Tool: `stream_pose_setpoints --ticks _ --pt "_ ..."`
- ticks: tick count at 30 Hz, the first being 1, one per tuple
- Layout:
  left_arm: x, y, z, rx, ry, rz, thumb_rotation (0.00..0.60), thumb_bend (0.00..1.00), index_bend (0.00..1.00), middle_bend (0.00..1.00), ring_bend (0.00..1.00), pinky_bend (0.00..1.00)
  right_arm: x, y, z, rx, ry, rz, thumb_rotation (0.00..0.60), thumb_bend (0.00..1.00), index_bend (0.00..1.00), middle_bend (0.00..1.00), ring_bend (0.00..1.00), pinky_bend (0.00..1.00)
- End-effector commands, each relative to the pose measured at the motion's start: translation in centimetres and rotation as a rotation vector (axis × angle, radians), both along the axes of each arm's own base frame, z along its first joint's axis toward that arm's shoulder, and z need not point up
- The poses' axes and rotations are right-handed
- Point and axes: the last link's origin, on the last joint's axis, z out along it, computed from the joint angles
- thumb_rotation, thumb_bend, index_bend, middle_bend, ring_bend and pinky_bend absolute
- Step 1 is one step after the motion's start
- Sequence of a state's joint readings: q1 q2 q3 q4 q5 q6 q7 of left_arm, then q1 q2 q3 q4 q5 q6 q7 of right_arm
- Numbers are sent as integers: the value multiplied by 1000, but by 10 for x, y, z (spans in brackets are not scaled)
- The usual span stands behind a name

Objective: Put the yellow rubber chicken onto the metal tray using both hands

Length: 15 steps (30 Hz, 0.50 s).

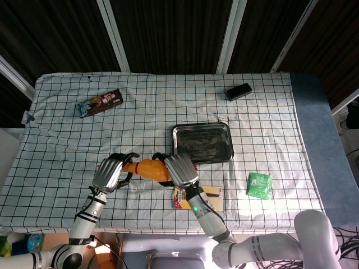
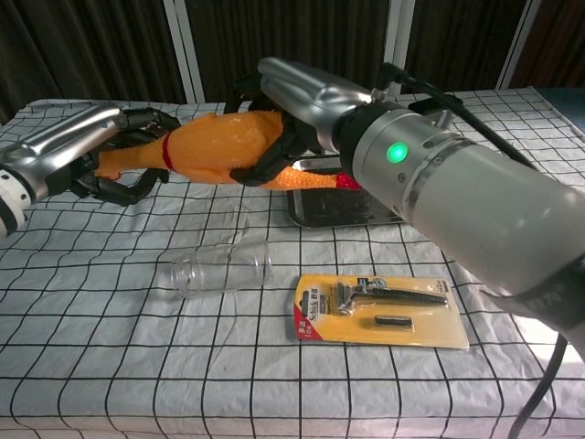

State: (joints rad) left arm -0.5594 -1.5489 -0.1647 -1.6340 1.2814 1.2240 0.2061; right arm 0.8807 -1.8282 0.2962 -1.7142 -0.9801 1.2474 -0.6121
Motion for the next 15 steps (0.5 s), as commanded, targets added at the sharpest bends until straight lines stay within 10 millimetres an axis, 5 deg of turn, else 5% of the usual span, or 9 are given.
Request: stream_pose_setpoints --ticks 1,9,15 --pt "-8 1 6 11 6 -16 600 436 0 36 11 162 -1 -2 4 -8 -5 -6 600 432 1000 868 788 858" --pt "-17 6 31 103 -41 -68 600 334 0 0 0 13 -21 -14 20 -70 54 -37 600 432 1000 868 788 858" --pt "-50 8 69 168 -16 -1 600 331 0 0 0 0 -65 -40 40 -202 176 -89 600 432 1000 868 787 861"
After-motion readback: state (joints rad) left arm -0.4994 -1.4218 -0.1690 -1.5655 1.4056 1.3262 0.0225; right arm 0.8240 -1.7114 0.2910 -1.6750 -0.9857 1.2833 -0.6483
